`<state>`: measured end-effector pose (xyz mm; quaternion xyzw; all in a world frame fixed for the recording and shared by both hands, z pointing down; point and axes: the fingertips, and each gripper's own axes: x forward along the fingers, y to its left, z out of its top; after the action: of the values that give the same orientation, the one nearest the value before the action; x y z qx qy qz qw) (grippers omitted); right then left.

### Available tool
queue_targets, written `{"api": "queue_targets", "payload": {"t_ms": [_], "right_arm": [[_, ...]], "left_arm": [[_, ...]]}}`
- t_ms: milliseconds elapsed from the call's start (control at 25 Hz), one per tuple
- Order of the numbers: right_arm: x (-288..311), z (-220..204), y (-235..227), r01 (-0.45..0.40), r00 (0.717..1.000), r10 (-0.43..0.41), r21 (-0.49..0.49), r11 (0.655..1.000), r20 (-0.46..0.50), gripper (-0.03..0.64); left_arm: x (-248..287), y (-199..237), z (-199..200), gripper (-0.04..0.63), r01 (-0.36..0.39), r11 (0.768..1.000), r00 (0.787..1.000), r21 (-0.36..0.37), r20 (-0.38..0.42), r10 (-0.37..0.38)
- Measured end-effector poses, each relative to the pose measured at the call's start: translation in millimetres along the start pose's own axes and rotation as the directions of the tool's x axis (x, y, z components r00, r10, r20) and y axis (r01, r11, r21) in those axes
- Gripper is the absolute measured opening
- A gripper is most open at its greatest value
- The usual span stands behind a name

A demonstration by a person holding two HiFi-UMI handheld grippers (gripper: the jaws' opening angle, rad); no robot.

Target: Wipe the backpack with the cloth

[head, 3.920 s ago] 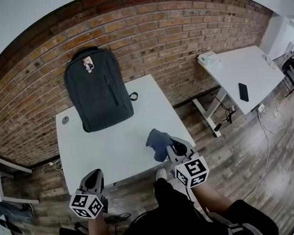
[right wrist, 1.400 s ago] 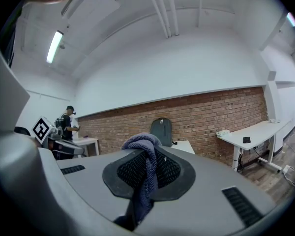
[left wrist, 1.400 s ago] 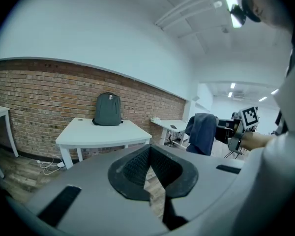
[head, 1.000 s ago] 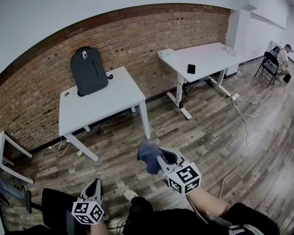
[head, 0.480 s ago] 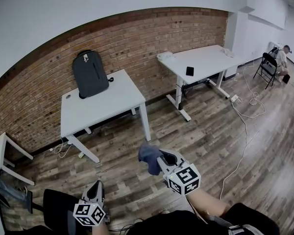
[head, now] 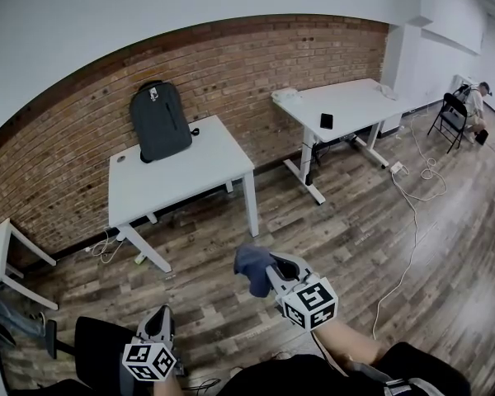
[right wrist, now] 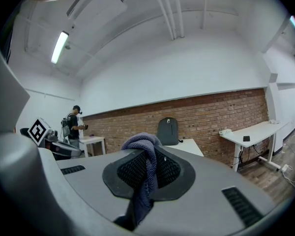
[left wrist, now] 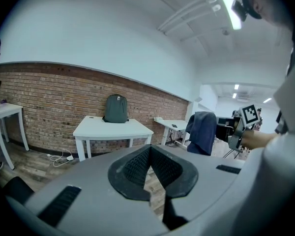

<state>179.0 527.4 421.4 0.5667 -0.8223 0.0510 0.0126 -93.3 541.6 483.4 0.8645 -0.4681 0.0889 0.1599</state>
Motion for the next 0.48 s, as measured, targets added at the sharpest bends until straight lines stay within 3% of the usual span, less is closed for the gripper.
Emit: {"api": "queue_targets", "payload": {"t_ms": [480], "right_arm": [[-1,-3,27,0.008,1.000,-0.008,-0.011,1.000,-0.018,0.020]], "left_arm": [[-16,15,-8,-0.005,0.017,1.000,1.000,-0.012,-0.015,-0.018]]}}
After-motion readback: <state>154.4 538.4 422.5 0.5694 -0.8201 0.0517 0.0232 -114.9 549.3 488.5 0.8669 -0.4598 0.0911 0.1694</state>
